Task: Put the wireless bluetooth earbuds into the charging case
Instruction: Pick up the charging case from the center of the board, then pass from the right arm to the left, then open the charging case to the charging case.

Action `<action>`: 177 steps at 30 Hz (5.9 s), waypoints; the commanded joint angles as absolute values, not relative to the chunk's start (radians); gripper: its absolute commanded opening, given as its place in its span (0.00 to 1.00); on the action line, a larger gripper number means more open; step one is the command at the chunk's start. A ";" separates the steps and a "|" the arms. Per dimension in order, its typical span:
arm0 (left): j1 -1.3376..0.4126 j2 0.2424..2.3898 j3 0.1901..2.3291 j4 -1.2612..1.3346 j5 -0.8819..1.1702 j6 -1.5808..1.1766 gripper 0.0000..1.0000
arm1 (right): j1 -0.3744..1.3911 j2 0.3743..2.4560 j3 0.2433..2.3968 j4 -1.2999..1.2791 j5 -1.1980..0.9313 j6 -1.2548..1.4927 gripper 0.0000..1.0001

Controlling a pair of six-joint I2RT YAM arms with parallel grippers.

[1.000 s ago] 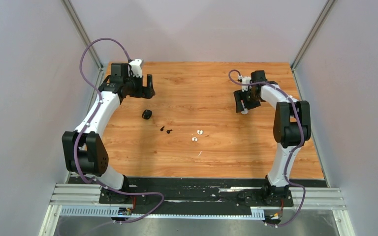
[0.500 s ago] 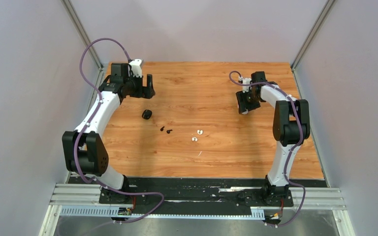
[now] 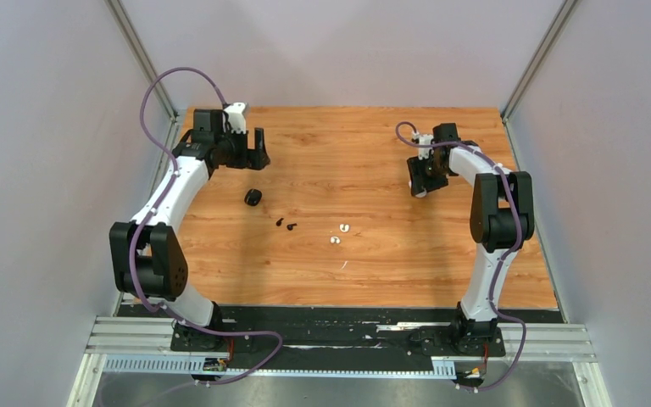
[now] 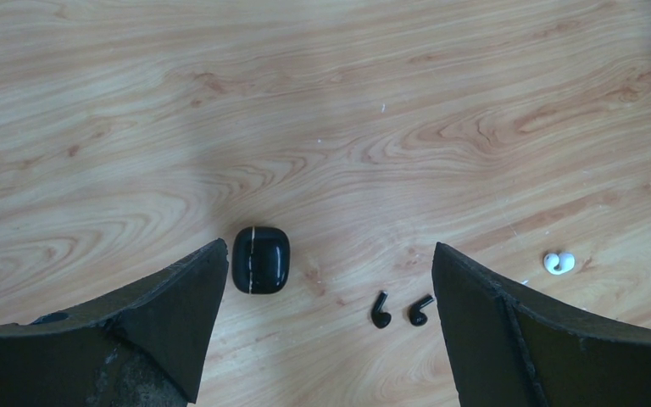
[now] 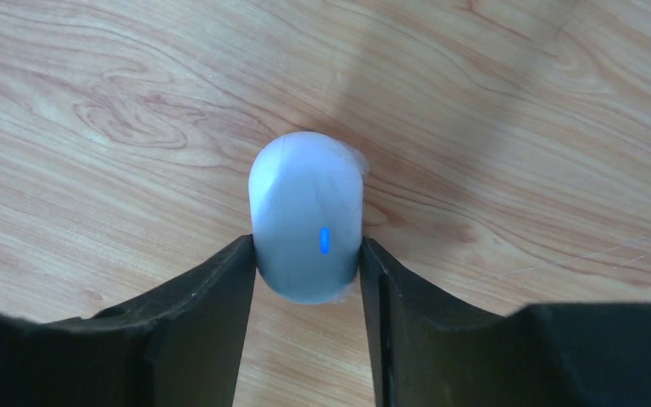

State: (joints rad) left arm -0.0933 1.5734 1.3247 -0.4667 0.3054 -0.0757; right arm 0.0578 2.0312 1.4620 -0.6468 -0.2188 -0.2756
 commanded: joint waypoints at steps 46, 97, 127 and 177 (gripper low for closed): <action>-0.122 1.574 1.355 -0.469 0.355 -0.027 0.96 | 0.027 2.193 1.853 -1.219 -0.574 -1.917 0.81; -0.276 1.768 1.822 -0.271 0.953 -0.106 0.81 | 0.476 1.614 1.457 0.116 -0.368 -0.732 0.00; -0.319 1.906 1.959 -0.209 1.013 -0.153 0.44 | 0.499 1.602 1.420 0.196 -0.456 -0.759 0.00; -0.327 1.585 1.343 -0.118 1.209 0.754 0.00 | 0.405 1.848 1.878 -0.812 -1.068 -0.770 0.75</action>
